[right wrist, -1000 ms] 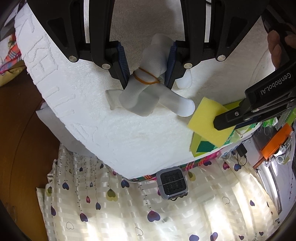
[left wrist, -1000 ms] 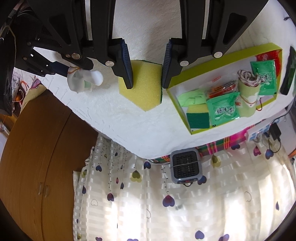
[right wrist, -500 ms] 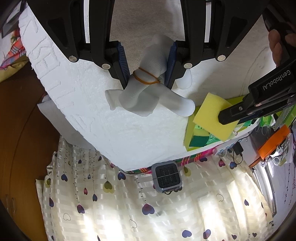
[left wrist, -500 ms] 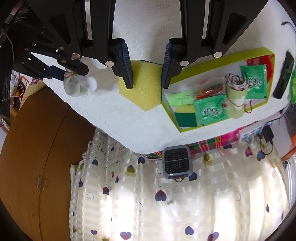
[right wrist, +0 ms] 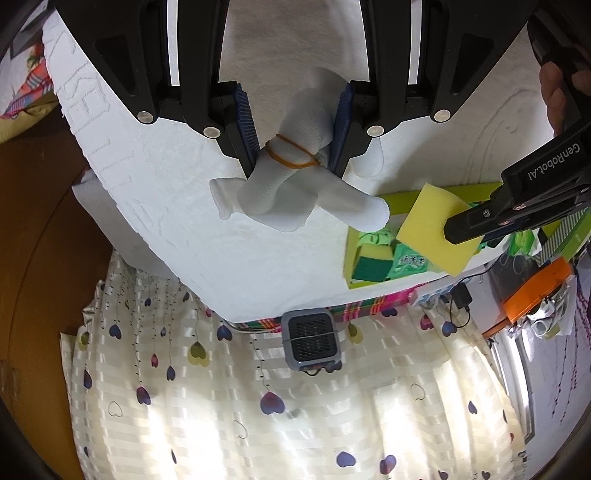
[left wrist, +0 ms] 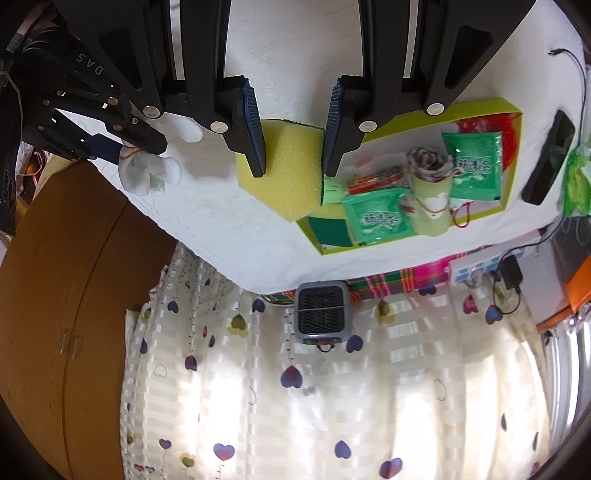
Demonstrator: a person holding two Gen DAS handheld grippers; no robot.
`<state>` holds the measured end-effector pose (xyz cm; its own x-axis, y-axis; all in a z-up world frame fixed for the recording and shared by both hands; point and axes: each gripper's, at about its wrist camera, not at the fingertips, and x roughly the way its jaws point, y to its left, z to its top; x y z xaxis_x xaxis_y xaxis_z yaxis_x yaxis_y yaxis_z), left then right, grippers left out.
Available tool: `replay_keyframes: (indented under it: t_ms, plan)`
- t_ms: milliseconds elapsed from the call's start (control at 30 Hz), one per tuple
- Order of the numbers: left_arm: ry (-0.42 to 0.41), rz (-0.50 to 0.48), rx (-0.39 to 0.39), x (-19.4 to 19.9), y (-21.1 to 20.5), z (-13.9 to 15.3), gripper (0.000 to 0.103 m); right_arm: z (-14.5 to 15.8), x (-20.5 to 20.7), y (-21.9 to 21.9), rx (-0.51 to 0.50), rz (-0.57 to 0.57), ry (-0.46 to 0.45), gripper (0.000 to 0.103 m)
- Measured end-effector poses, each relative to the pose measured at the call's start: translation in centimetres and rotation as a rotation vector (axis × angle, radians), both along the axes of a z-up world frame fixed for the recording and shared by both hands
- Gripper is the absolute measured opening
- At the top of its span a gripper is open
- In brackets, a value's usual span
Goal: Organize soft objects
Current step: 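Carry the yellow sponge and white socks over the box lid with both grippers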
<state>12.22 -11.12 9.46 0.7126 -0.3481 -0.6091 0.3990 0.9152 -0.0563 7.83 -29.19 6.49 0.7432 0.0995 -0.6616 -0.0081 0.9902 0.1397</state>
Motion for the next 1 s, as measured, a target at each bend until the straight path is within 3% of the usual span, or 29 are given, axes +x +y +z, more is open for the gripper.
replay_keyframes:
  t_ms: [1000]
  plan:
    - [0.008, 0.224, -0.045, 5.5, 10.8, 0.3, 0.03, 1.8, 5.2, 8.4, -0.05, 0.144, -0.05, 0.038]
